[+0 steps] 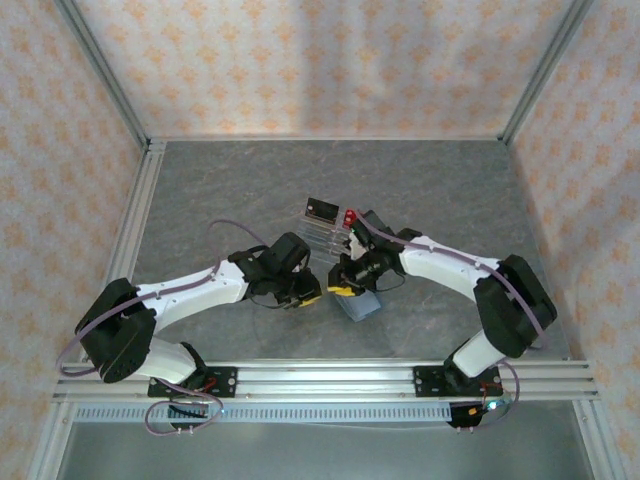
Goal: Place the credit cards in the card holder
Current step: Open the card holder at the bottom-center of the table.
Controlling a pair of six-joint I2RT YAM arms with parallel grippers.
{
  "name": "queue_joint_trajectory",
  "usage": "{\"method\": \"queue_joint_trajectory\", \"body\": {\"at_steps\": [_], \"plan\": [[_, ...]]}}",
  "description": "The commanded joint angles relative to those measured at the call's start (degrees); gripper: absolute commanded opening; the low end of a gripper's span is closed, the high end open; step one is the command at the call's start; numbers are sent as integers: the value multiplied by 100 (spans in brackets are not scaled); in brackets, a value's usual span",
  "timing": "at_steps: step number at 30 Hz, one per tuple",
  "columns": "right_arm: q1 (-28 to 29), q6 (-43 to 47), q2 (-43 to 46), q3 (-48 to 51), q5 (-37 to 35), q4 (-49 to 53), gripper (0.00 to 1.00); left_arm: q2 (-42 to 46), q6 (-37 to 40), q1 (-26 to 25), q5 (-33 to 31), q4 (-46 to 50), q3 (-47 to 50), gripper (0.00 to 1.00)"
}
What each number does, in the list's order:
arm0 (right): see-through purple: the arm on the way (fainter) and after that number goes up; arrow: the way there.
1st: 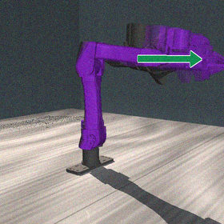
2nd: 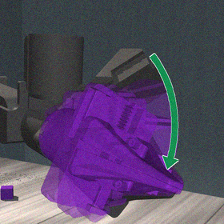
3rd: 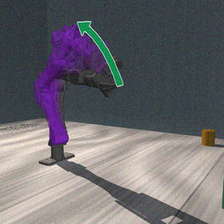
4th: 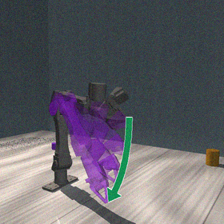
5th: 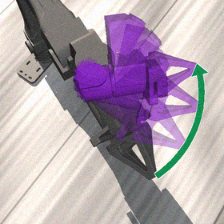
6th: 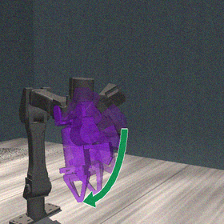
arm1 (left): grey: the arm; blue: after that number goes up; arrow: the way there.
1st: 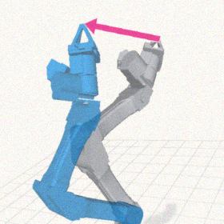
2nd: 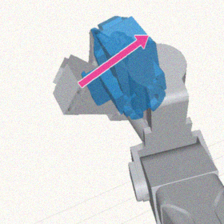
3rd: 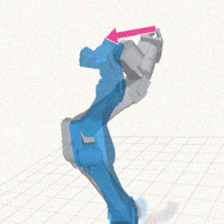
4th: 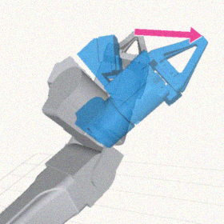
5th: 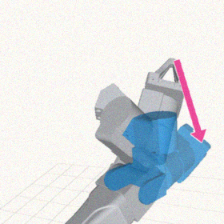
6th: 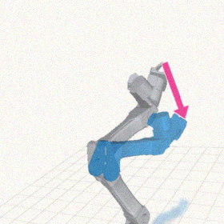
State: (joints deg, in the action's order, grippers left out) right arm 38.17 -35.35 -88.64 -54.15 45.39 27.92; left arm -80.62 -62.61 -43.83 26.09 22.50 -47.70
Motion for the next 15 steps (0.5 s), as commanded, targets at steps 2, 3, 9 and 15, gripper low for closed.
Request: {"method": "queue_joint_trajectory", "body": {"at_steps": [2,3,9,15], "plan": [[-29,343,212,-93,-510,718,24,233,-4,71,-205,149,-117,20],[-29,351,216,-55,-529,734,23,271,-2,82,-199,163,-122,20],[-29,364,380,334,-686,750,20,354,99,142,-185,347,-187,20],[-29,144,550,769,-424,336,23,316,173,143,-87,358,-261,21]]}}
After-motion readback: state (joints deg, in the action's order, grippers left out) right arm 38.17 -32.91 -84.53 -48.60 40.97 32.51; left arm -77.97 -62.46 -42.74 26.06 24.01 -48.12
